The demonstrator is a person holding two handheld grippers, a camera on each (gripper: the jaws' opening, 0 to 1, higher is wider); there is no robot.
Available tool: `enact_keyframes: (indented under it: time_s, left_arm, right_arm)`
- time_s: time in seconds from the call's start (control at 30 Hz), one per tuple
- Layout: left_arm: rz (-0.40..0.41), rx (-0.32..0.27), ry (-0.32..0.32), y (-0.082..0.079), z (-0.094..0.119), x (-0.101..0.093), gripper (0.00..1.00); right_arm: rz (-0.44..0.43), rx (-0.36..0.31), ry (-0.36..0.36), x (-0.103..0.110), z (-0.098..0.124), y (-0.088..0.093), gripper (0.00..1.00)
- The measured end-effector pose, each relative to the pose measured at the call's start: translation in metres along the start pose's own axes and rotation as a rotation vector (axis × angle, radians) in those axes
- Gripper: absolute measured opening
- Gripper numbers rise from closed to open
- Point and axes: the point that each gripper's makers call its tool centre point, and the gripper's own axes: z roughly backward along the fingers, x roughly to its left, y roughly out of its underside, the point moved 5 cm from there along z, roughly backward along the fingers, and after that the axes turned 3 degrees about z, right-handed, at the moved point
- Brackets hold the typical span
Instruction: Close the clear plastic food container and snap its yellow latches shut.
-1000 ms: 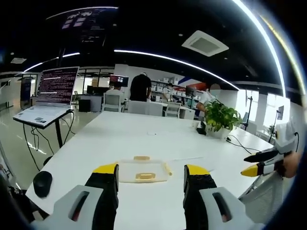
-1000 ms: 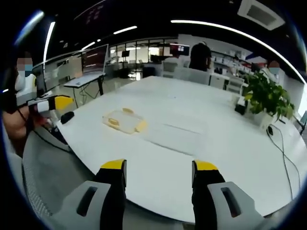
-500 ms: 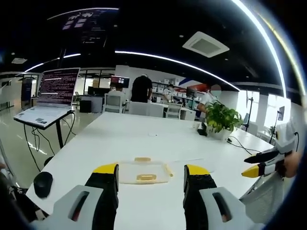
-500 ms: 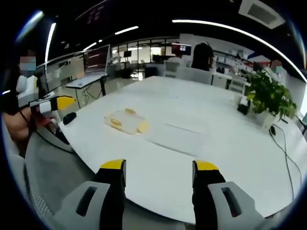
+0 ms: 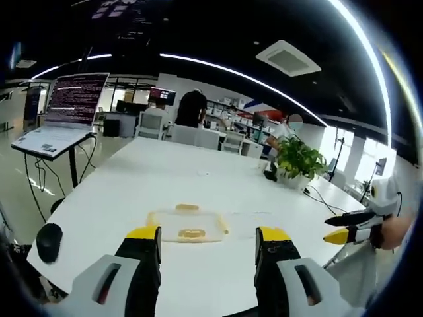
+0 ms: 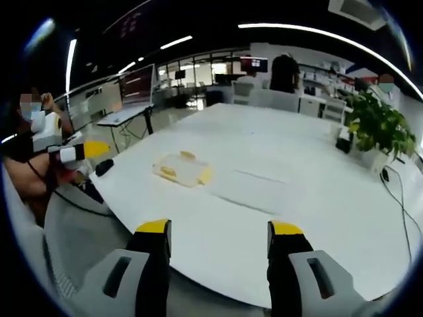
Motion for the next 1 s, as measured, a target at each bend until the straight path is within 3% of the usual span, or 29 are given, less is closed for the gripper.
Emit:
enact_keyframes:
  time_s: [0.13,0.3,0.43,0.67,1.0]
  left_arm:
    - [-0.001,0.011,0.032,-0.005,-0.007,0.003,0.52]
    - [-0.135,0.040,0.120,-0.013,-0.019,0.011,0.51]
    - [-0.197,0.084,0.161,-0.013,-0.031,0.026,0.51]
    - [-0.283,0.155,0.204,-0.008,-0.052,0.054,0.50]
    - [-0.413,0.239,0.330,-0.004,-0.081,0.069,0.50]
  right_arm:
    - [0.014,0.003,-0.045,0.004,-0.010,-0.008,0.55]
    - [0.083,0.007,-0.116,0.009,-0.029,-0.023,0.53]
    - [0.150,0.028,-0.189,0.012,-0.047,-0.032,0.53]
    - [0.242,0.056,-0.254,0.011,-0.074,-0.047,0.52]
    - [0.386,0.095,-0.363,0.015,-0.113,-0.064,0.52]
